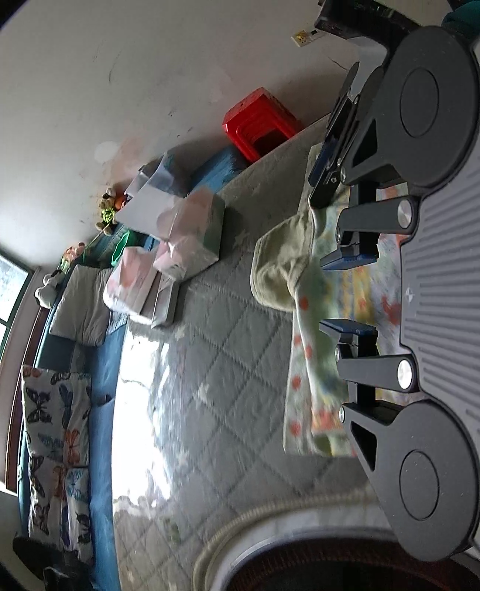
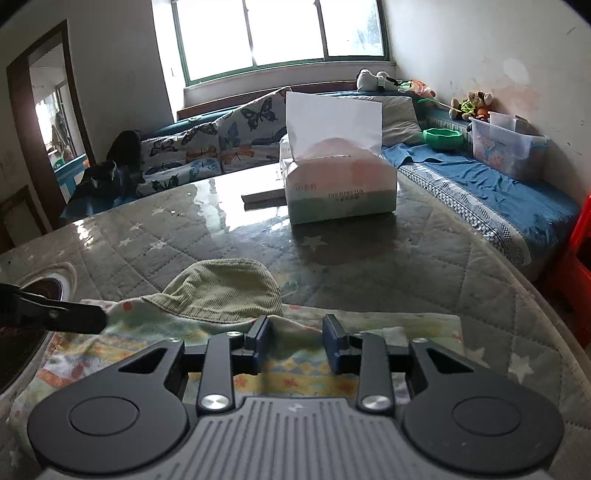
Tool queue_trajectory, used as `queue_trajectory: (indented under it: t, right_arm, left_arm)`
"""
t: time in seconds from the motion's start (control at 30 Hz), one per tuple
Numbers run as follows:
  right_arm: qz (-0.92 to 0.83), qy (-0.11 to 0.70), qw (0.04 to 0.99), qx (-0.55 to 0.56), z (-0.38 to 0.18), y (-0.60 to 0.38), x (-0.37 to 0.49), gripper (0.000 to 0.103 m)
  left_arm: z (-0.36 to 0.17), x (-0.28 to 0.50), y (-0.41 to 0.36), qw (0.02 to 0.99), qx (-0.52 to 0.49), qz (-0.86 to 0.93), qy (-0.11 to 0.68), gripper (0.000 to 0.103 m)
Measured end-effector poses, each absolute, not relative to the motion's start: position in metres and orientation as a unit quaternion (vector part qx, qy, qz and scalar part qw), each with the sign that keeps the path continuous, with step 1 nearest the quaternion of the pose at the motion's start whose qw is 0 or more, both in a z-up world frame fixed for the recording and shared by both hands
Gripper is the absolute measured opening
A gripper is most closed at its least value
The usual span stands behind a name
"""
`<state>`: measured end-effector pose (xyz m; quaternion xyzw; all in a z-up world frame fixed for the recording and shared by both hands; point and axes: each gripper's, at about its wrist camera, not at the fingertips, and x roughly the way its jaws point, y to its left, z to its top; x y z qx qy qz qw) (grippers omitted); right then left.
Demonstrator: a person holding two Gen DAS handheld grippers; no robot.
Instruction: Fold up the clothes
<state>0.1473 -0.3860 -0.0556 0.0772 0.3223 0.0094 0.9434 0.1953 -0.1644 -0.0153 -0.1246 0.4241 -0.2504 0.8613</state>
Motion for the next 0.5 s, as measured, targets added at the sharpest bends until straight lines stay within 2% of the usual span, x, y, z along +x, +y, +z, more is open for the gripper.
queue_trajectory:
  t: [0.2, 0.27, 0.5]
  right_arm:
    - [0.036, 0.319, 0.945, 0.066, -0.047, -0.375, 0.132, 0.033]
    - [0.052, 0.321, 0.944, 0.058, -0.045, -0.369, 0.125, 0.036]
    - [0.096, 0.325, 0.941, 0.015, -0.042, -0.338, 0.099, 0.037]
  left_arm:
    - [-0.031, 0.206, -0.173, 0.855, -0.123, -0.248, 0.438, 0.03]
    - [-0.034, 0.207, -0.173, 0.855, -0.125, -0.25, 0.437, 0.03]
    - [-0.022, 0.189, -0.166, 0.858, -0.118, -0.264, 0.425, 0.03]
